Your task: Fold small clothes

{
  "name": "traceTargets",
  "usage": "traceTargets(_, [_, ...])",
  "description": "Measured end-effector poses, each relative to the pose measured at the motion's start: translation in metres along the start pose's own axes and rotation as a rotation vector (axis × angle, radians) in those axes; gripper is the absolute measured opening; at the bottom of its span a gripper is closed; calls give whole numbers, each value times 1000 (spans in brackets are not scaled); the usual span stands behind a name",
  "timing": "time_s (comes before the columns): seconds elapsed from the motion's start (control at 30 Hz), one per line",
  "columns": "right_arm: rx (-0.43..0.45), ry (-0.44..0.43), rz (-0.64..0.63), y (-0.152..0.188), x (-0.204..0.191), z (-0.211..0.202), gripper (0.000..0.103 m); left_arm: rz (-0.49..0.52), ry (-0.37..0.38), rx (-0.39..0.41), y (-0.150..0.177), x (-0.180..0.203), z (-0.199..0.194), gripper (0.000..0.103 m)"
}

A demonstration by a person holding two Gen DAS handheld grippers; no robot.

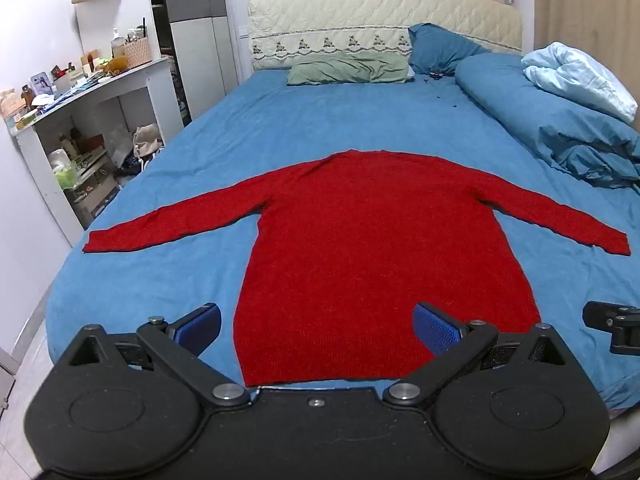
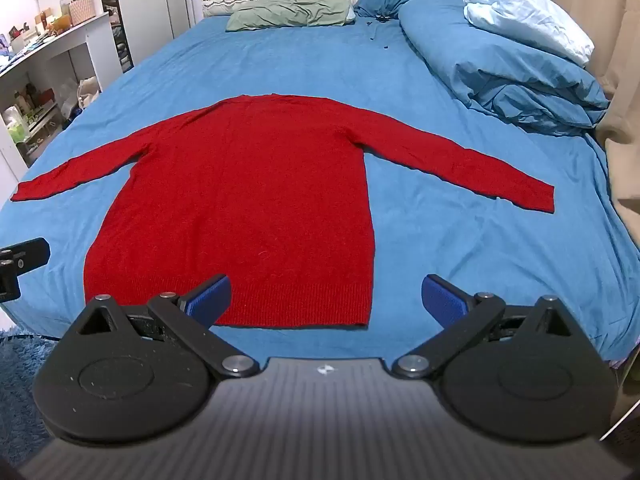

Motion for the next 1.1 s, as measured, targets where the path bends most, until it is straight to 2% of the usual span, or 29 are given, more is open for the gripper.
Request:
traceTargets(0.87, [5,-1,-1,-1,3,1,103,-12,9,1,-1,-1,-3,103])
traceTargets(1.1, [8,-2,-5,-2,-6,-1,103,-15,8,1,-2,-1,-2,103])
Point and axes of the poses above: each gripper's, at about its wrist camera, not at the fingertips, and z roughly the way its jaws point, x to its right, y to its underside, the point moved 5 cm from there along z, roughly the way its jaws point, and after that the axes turned 8 degrees about -y, right-handed, at the moved point
